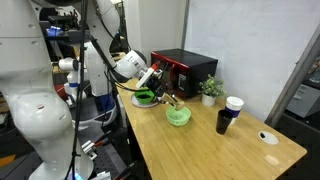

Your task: Remove the black cup from the light green pot, use the ladle to scoop out some of the contents in the green bowl into the pot

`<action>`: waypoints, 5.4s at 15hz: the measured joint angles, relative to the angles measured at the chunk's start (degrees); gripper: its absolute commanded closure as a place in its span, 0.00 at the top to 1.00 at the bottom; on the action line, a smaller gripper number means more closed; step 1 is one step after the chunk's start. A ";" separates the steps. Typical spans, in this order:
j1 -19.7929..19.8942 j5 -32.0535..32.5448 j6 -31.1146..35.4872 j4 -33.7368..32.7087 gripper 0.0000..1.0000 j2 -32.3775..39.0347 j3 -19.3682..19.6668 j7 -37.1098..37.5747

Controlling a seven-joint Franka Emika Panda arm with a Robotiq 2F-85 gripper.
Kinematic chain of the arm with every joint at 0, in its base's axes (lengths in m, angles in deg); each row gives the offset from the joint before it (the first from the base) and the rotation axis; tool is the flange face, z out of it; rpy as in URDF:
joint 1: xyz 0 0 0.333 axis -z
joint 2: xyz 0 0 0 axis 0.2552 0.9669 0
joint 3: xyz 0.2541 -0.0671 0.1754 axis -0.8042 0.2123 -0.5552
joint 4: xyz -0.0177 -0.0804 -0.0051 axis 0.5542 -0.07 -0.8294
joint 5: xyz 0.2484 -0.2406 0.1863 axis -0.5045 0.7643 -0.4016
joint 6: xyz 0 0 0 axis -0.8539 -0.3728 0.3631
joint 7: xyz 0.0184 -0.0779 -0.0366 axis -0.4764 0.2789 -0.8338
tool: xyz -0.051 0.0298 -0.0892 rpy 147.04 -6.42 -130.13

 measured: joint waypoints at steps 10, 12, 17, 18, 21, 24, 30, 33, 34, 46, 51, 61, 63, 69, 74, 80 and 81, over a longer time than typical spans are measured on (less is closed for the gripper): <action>-0.91 1.97 -5.11 -0.01 0.06 0.00 -1.32 0.00; -1.08 2.05 -6.05 -0.01 0.06 0.00 -1.62 0.00; -1.91 2.25 -9.41 -0.02 0.06 0.00 -1.84 0.00; -2.09 2.25 -10.01 -0.02 0.06 0.01 -1.87 0.00; -2.31 2.28 -11.62 -0.03 0.06 0.02 -2.24 0.00; -2.51 2.29 -12.94 -0.03 0.06 0.05 -2.66 0.00; -3.06 2.31 -16.32 -0.26 0.06 0.54 -3.61 -0.02; -3.40 2.31 -18.73 -0.83 0.06 1.55 -4.08 -0.02; -3.55 2.31 -19.46 -1.04 0.06 1.83 -4.19 -0.02; -5.37 2.38 -27.30 -3.84 0.06 5.52 -5.41 -0.19; -6.33 2.43 -29.61 -4.99 0.06 8.08 -6.31 -0.19; -7.30 2.58 -34.67 -6.78 0.06 11.16 -7.20 -0.31; -7.39 2.61 -35.56 -7.15 0.06 11.71 -7.30 -0.33; -7.41 2.62 -36.08 -7.74 0.06 12.02 -7.69 -0.33; -7.39 2.23 -31.66 -8.04 0.06 10.60 -8.65 0.22; -4.72 -0.44 -15.91 -5.34 0.06 3.21 -7.82 0.65; -3.87 -1.00 -12.39 -4.32 0.06 1.20 -7.17 0.65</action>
